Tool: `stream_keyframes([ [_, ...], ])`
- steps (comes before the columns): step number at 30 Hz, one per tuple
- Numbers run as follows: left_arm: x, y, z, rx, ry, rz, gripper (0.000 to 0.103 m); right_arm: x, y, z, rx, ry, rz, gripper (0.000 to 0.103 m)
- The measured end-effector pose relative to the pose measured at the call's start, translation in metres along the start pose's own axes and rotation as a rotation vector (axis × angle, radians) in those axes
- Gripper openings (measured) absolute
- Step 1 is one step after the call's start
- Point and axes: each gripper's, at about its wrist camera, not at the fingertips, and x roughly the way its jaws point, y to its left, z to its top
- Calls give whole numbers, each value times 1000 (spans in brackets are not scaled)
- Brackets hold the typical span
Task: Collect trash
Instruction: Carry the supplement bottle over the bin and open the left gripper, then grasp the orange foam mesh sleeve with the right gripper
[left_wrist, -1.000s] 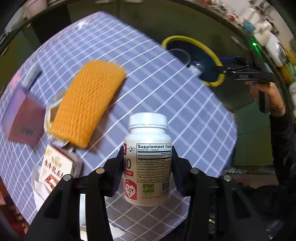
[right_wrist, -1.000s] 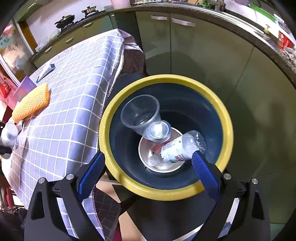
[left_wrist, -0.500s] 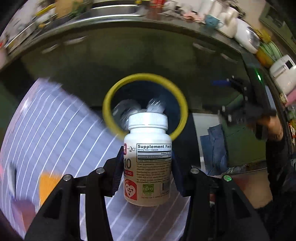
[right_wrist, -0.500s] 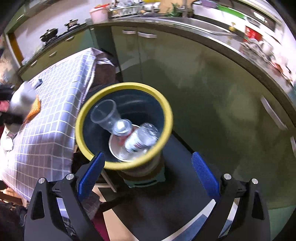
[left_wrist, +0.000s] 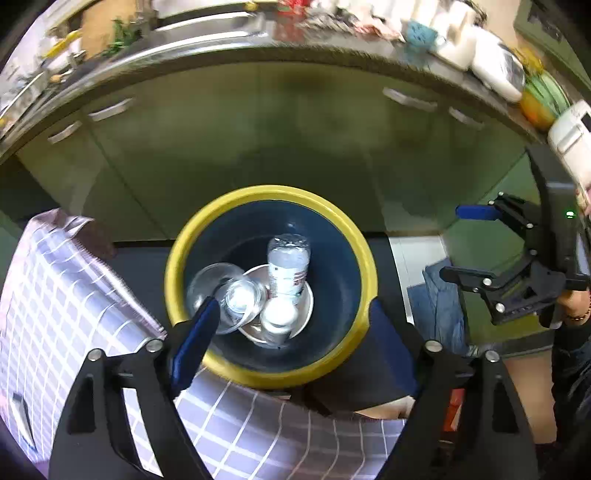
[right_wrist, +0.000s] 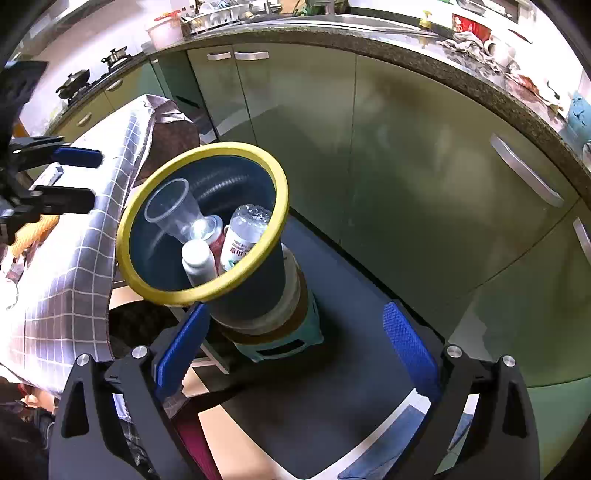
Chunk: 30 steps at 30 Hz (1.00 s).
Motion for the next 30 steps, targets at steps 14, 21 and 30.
stream_keyframes([
  [14, -160, 77, -156, -289, -187, 115, 89, 6, 119, 23, -260, -21, 136, 94],
  [21, -201, 105, -268, -446, -211, 237, 89, 21, 257, 50, -510, -25, 318, 95],
  [30, -213, 111, -346, -535, -232, 243, 89, 51, 397, 81, -640, 70, 519, 98],
])
